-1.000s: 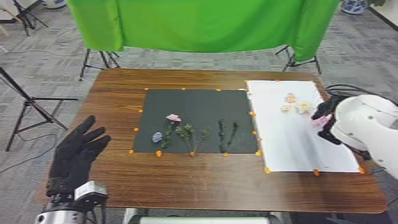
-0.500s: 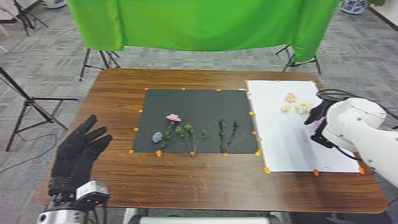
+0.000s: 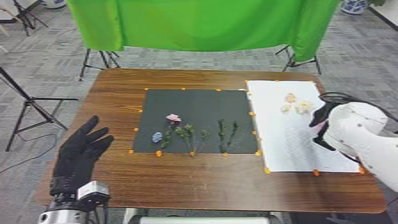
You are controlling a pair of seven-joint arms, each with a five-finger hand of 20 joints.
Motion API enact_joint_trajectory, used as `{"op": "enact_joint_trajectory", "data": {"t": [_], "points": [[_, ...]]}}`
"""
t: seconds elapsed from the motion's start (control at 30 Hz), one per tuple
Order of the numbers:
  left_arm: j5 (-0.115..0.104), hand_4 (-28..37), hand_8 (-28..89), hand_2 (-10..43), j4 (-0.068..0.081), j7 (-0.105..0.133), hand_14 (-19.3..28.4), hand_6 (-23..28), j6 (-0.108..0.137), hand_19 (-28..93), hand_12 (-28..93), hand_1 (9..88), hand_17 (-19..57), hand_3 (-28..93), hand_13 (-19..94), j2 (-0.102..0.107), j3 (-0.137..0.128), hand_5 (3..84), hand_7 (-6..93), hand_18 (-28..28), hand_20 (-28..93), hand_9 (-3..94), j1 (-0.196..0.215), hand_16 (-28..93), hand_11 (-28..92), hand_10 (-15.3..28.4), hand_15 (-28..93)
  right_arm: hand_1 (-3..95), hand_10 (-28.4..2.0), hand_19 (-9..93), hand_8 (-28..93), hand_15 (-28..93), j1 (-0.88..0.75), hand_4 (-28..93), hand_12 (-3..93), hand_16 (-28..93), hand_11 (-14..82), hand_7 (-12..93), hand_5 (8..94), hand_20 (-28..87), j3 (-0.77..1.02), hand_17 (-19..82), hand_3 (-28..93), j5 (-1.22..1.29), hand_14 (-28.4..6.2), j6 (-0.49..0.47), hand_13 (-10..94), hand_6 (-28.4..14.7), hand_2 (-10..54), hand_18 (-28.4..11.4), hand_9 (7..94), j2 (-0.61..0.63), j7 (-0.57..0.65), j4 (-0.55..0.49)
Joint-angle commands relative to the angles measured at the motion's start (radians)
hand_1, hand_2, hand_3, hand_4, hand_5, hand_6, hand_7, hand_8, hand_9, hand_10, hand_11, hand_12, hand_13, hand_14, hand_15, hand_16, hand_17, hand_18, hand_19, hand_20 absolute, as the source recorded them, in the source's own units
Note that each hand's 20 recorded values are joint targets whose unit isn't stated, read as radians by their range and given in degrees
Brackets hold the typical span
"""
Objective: Arrange flowers
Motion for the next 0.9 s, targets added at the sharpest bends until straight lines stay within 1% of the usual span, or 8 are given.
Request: {"op": "enact_joint_trajectory", "data": {"t": [0.03,0.1,0.27,0.33,0.47,0.77,0.8,0.9], "points": [[0.039,-23.0,-8,7.4,0.002,-0.053,24.2,9.2,-0.030,44,12,29.4,-10.0,65,22,-0.035,-0.008,37.5,11.4,19.2,16,33.4,-0.005,-13,33,18.6,64,43.2,-18.1,93,-12,80,-0.004,-24,13.8,11,17.8,19,52.2,37,0.017,53,73,-0.063,-6.6,0.054,76,-3.9,-6.2,-20.2,63.1,0.019,0.000,-0.057],[0.055,-23.0,-8,7.4,0.003,-0.076,24.2,9.2,-0.038,44,12,29.3,-10.1,65,22,-0.049,-0.013,37.5,11.3,19.2,16,33.4,-0.011,-13,33,18.5,64,43.2,-18.2,93,-12,80,0.007,-24,13.9,12,17.7,19,52.4,37,0.008,53,73,-0.064,-6.5,0.047,76,-4.0,-6.2,-20.2,63.2,0.019,0.026,-0.045],[0.069,-22.9,-8,7.5,0.002,-0.092,24.2,9.1,-0.046,44,12,29.3,-10.1,65,22,-0.067,-0.019,37.5,11.3,19.2,16,33.4,-0.011,-13,33,18.5,64,42.6,-19.9,93,-11,80,0.017,-23,13.5,12,16.0,17,50.9,37,0.025,54,71,0.006,-6.9,-0.021,77,-4.7,-6.7,-20.3,60.8,0.003,0.102,0.007],[0.067,-22.9,-8,7.5,0.001,-0.087,24.2,9.1,-0.044,44,12,29.4,-10.1,65,22,-0.069,-0.021,37.5,11.4,19.3,16,33.5,-0.006,-13,33,18.6,64,41.4,-22.6,93,-11,79,0.012,-23,12.7,12,13.3,15,48.9,36,0.036,54,70,0.021,-7.3,-0.036,76,-5.6,-6.6,-20.4,59.3,0.001,0.121,0.021],[0.055,-22.9,-8,7.4,0.002,-0.075,24.2,9.1,-0.040,44,12,29.3,-10.1,65,22,-0.067,-0.023,37.5,11.4,19.3,16,33.5,-0.004,-13,33,18.5,64,40.5,-24.4,93,-10,78,-0.016,-22,12.0,12,11.4,14,47.5,34,0.064,55,70,0.047,-7.5,-0.025,77,-6.1,-6.6,-20.5,58.0,0.006,0.112,0.034],[0.056,-22.9,-8,7.4,0.007,-0.078,24.2,9.2,-0.047,44,11,29.3,-10.1,65,22,-0.070,-0.016,37.5,11.3,19.3,15,33.5,-0.013,-13,33,18.6,64,40.5,-21.9,93,-10,78,0.014,-23,12.7,12,11.7,16,46.1,33,0.020,53,70,0.066,-7.7,-0.018,75,-4.5,-6.9,-20.4,54.9,-0.009,0.060,0.053],[0.046,-22.9,-8,7.4,0.008,-0.070,24.2,9.2,-0.044,44,11,29.4,-10.1,65,22,-0.057,-0.010,37.5,11.3,19.3,15,33.5,-0.018,-13,33,18.6,64,40.5,-21.6,93,-10,78,0.019,-23,12.7,12,11.6,16,46.1,33,0.009,53,70,0.072,-7.7,-0.015,75,-4.4,-6.9,-20.4,54.8,-0.005,0.052,0.053],[0.046,-23.0,-8,7.5,0.010,-0.065,24.2,9.1,-0.044,44,12,29.5,-10.1,65,22,-0.052,-0.004,37.5,11.3,19.3,15,33.5,-0.021,-13,33,18.6,64,40.7,-21.2,93,-11,78,0.040,-23,12.8,12,11.7,16,45.8,32,-0.017,52,70,0.070,-7.7,-0.010,74,-3.8,-7.0,-20.4,54.5,-0.015,0.048,0.062]]}}
